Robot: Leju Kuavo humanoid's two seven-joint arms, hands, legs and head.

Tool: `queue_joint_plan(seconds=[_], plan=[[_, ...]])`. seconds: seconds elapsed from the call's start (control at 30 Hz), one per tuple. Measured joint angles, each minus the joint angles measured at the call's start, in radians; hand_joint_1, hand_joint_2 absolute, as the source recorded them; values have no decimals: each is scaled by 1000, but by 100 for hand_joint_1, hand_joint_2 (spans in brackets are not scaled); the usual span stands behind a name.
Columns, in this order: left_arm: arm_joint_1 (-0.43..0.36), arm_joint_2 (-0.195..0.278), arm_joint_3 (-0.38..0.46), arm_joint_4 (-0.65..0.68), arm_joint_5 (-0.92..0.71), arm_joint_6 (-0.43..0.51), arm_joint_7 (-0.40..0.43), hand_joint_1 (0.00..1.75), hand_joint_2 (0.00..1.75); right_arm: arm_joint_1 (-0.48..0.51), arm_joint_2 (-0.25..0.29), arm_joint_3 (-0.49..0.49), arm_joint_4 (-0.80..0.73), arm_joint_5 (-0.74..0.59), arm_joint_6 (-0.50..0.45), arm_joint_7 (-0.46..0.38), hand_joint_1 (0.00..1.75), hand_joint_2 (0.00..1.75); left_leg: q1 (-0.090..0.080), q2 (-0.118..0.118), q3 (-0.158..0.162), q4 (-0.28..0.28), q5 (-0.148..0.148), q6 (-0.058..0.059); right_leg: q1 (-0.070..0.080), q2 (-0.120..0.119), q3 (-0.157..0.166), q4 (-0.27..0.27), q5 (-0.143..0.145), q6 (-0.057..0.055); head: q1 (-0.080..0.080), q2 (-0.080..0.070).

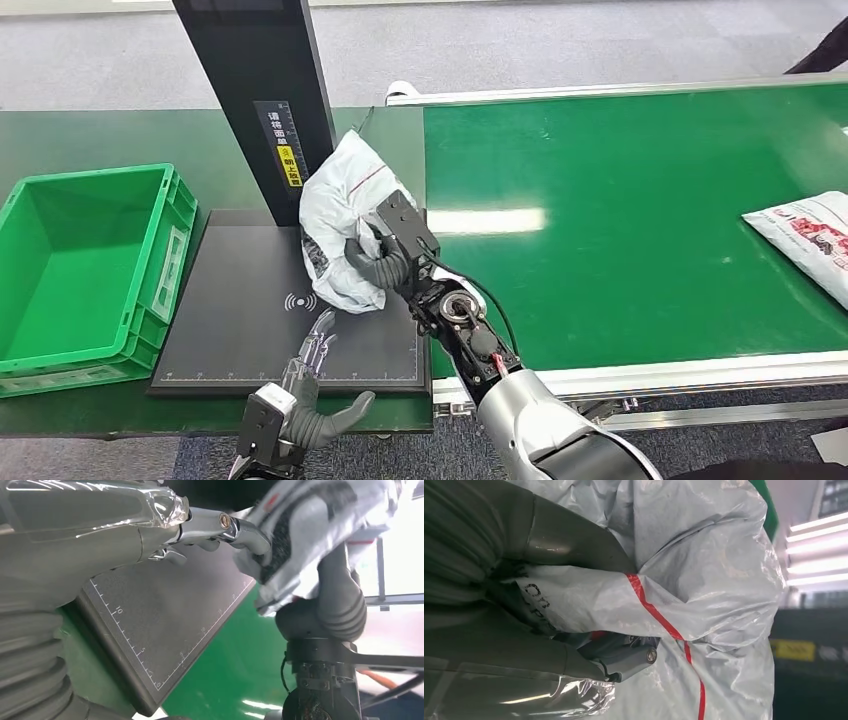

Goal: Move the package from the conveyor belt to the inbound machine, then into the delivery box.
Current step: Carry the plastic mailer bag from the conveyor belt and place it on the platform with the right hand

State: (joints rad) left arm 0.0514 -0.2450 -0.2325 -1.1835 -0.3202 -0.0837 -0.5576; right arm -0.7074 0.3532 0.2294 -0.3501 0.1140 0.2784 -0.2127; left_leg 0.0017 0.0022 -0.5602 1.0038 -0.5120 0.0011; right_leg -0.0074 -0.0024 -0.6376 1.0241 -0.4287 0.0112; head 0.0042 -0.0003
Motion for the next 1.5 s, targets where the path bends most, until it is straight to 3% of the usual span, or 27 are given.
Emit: queue_joint_plan(seconds=[0.13, 0.17, 0.27, 0.3, 0.5, 0.57, 0.73, 0.87, 1.2, 1.3, 1.4, 1.43, 1.5], plan=[[2, -2, 1, -5, -2, -2, 10, 0, 175, 9, 0, 95, 12, -75, 24, 65, 166, 175, 0, 0, 0, 0, 0, 0, 0, 0, 0, 0, 0, 0, 0, 0], [4, -2, 1, -5, -2, -3, 11, 0, 175, 11, 0, 119, 15, -89, 25, 74, 139, 175, 0, 0, 0, 0, 0, 0, 0, 0, 0, 0, 0, 0, 0, 0], [9, -2, 1, -6, -3, -4, 13, 0, 175, 14, 0, 176, 22, -121, 25, 92, 17, 175, 0, 0, 0, 0, 0, 0, 0, 0, -1, 0, 0, 0, 0, 0], [11, -2, 2, -6, -3, -4, 14, 0, 175, 14, -1, 191, 25, -132, 25, 98, 0, 175, 0, 0, 0, 0, 0, 0, 0, 0, 0, 0, 0, 0, 0, 0], [21, -8, 20, -13, 30, 55, 15, 0, 175, 17, -2, 267, 35, -149, 27, 112, 0, 175, 0, 0, 0, 0, 0, 0, 0, 0, -1, 0, 0, 0, 0, 0], [21, -16, 36, -22, 39, 148, 7, 0, 175, 24, -2, 285, 37, -151, 21, 90, 0, 175, 0, 0, 0, 0, 0, 0, 0, 0, -1, 0, 0, 0, 0, 0], [5, -41, 82, -60, 41, 483, -48, 0, 175, 50, -10, 305, 43, -152, -9, 54, 0, 175, 0, 0, 0, 0, 0, 0, 0, 0, 0, 0, 0, 0, 0, 0], [5, -51, 101, -100, 92, 619, -102, 0, 175, 57, -18, 311, 44, -138, -56, 12, 0, 175, 0, 0, 0, 0, 0, 0, 0, 0, 0, 0, 0, 0, 0, 0], [36, -56, 111, -186, 76, 768, -140, 0, 175, 82, -35, 271, 18, -172, -184, -255, 0, 175, 0, 0, 0, 0, 0, 0, 0, 0, 0, 0, 0, 0, 0, 0], [37, -54, 97, -187, 44, 719, -118, 0, 175, 127, -41, 231, -44, -158, -329, -393, 0, 175, 0, -1, 0, 0, 0, 0, 0, -1, 0, 0, 0, 0, 0, 0], [33, -47, 67, -173, -41, 663, -67, 0, 175, 220, -42, 183, -199, -104, -531, -476, 0, 44, 0, -1, 0, 0, 0, 0, 0, -1, 0, 0, 0, 0, 0, 0], [30, -44, 55, -163, -75, 653, -50, 0, 175, 257, -40, 172, -266, -85, -575, -483, 0, 44, 0, 0, 0, 0, -1, 0, 0, -1, -1, 0, 0, 0, 0, 0], [17, -37, 32, -137, -145, 636, -16, 0, 175, 337, -36, 162, -404, -50, -644, -487, 0, 131, 0, -1, -1, 0, -1, 0, 0, 0, -1, 0, -1, 0, 0, 0]])
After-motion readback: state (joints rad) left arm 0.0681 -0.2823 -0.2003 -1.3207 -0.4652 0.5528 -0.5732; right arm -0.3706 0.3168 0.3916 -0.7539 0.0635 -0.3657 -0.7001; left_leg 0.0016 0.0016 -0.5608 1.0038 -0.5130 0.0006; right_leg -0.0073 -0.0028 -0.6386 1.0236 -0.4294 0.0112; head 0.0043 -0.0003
